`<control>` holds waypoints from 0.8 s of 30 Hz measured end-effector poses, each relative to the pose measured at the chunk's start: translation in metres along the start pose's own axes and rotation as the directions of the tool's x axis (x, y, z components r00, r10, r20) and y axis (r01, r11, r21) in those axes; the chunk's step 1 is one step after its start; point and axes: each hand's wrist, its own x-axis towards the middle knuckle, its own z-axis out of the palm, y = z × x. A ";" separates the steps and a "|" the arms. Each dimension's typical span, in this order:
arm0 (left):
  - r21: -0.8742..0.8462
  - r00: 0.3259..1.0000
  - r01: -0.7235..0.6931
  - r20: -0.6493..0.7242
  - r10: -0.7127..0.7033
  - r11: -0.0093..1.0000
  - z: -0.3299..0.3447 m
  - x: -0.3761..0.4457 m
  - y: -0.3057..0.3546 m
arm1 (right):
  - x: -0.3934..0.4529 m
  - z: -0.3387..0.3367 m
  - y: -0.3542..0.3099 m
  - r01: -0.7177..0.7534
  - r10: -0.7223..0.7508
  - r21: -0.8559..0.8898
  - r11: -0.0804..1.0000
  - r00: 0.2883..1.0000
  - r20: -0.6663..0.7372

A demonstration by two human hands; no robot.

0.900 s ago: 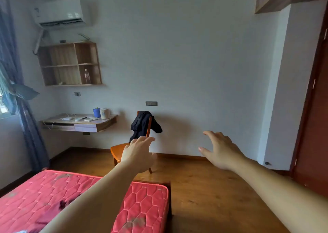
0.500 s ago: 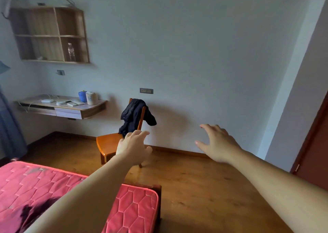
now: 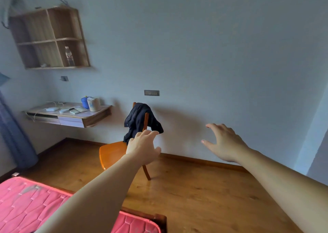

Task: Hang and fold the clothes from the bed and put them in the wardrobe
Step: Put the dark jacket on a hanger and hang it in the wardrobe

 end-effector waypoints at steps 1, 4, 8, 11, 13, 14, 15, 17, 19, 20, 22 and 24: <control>0.007 1.000 0.010 0.000 -0.010 1.000 0.007 0.019 0.005 | 0.021 0.004 0.014 0.001 -0.001 0.011 1.000 1.000 0.013; 0.015 1.000 0.029 -0.008 -0.029 0.999 0.024 0.073 0.020 | 0.077 0.015 0.048 0.006 -0.008 0.020 1.000 0.997 0.070; 0.019 0.997 0.069 -0.023 -0.068 0.997 0.043 0.137 0.027 | 0.147 0.026 0.075 0.019 -0.025 0.055 0.998 0.994 0.109; 0.033 0.994 0.110 -0.026 -0.109 0.993 0.057 0.175 0.022 | 0.194 0.032 0.083 0.073 -0.082 0.084 0.994 0.991 0.110; 0.030 0.989 0.143 -0.030 -0.142 0.989 0.066 0.204 0.016 | 0.227 0.037 0.086 0.111 -0.120 0.094 0.989 0.987 0.106; 0.028 0.988 0.153 -0.035 -0.152 0.988 0.071 0.218 0.013 | 0.243 0.039 0.088 0.125 -0.135 0.096 0.988 0.985 0.106; 0.025 0.986 0.162 -0.040 -0.161 0.987 0.077 0.232 0.010 | 0.259 0.043 0.090 0.136 -0.146 0.094 0.986 0.984 0.104; 0.011 0.982 0.181 -0.046 -0.181 0.983 0.092 0.261 0.002 | 0.295 0.050 0.094 0.155 -0.163 0.085 0.984 0.981 0.103; -0.012 0.978 0.199 -0.053 -0.200 0.980 0.108 0.292 -0.010 | 0.335 0.059 0.096 0.175 -0.182 0.071 0.982 0.977 0.110; -0.020 0.976 0.208 -0.056 -0.209 0.978 0.117 0.308 -0.018 | 0.356 0.065 0.098 0.189 -0.194 0.055 0.980 0.974 0.117; -0.038 0.970 0.235 -0.055 -0.237 0.971 0.136 0.341 -0.037 | 0.399 0.077 0.100 0.219 -0.218 0.004 0.976 0.966 0.142; -0.065 0.960 0.271 -0.049 -0.274 0.960 0.153 0.377 -0.058 | 0.445 0.090 0.100 0.239 -0.229 -0.041 0.970 0.959 0.169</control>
